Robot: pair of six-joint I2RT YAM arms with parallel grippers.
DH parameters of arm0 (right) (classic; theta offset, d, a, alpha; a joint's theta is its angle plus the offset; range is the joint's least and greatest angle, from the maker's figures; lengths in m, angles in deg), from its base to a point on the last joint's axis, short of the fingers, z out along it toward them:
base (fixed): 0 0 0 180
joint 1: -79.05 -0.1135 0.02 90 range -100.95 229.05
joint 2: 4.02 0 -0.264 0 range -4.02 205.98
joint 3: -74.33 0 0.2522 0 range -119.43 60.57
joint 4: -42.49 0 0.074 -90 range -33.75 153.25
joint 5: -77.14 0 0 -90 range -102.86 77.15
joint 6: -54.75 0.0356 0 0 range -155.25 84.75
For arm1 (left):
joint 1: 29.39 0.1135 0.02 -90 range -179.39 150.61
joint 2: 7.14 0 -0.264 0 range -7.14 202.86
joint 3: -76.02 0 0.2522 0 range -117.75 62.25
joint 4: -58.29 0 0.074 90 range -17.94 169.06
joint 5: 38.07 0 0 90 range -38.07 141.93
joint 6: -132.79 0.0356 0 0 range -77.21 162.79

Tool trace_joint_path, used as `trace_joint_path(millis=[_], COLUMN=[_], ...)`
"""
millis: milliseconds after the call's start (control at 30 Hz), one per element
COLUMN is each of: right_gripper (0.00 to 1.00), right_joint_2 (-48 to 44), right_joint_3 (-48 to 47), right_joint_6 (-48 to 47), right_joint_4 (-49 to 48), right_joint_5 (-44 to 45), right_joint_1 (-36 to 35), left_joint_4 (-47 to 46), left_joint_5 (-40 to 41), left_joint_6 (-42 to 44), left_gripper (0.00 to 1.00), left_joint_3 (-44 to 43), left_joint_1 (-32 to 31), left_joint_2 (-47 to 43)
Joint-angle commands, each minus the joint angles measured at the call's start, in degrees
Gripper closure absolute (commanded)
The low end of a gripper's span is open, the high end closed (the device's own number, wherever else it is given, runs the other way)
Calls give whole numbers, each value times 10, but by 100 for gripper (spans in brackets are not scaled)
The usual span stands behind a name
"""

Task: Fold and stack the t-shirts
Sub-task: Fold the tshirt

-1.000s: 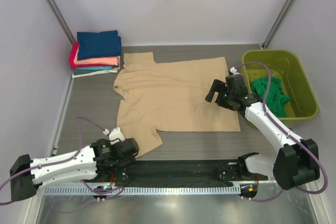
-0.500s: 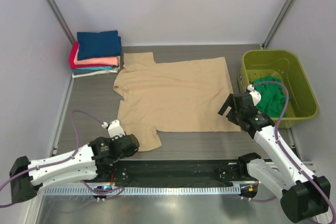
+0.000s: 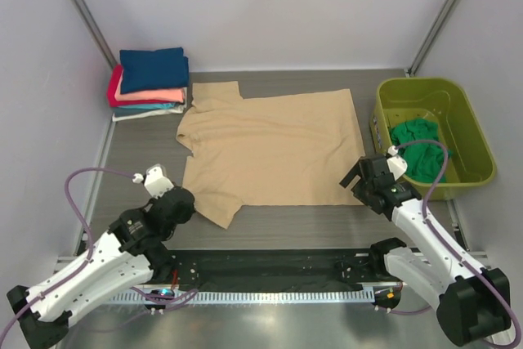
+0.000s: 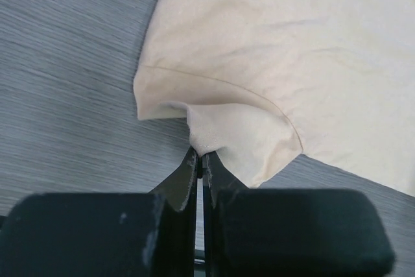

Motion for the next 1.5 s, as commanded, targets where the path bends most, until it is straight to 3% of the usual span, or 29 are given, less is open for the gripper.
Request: trace_joint_path(millis=[0, 200, 333, 500, 700, 900, 1033, 1167, 1233, 1300, 1467], right_gripper=[3, 2, 2, 1, 8, 28, 32, 30, 22, 15, 12], right_joint_2=[-25, -62, -71, -43, -30, 8, 9, 27, 37, 41, 40], right_joint_3=[-7, -13, -19, -1, 42, 59, 59, 9, -42, -60, -84], right_joint_6=[34, 59, 69, 74, 86, 82, 102, 87, 94, 100, 93], right_joint_4=[31, 75, 88, 77, 21, -25, -35, 4, 68, 96, 101], right_joint_5=[46, 73, 87, 33, 1, -30, -11, 80, 158, 183, 187], right_joint_1=[-1, 0, 0, -1, -10, -15, -71, -155, -179, -182, -182], left_joint_4=[4, 21, 44, 46, 54, 51, 42, 38, 35, 33, 29], left_joint_5=[36, 106, 141, 165, 179, 174, 169, 166, 165, 164, 162], left_joint_6=[28, 26, 19, 25, 5, 10, 17, 21, 23, 26, 30], left_gripper=[100, 100, 100, 100, 100, 100, 100, 100, 100, 100, 100], left_joint_3=[-23, -32, -48, -56, -44, -45, -40, -38, -38, -38, -35], left_joint_1=[15, 26, 31, 51, 56, 56, 56, 56, 56, 56, 55], left_joint_2=[20, -45, -39, -43, -102, -88, -93, -91, -88, -88, -91])
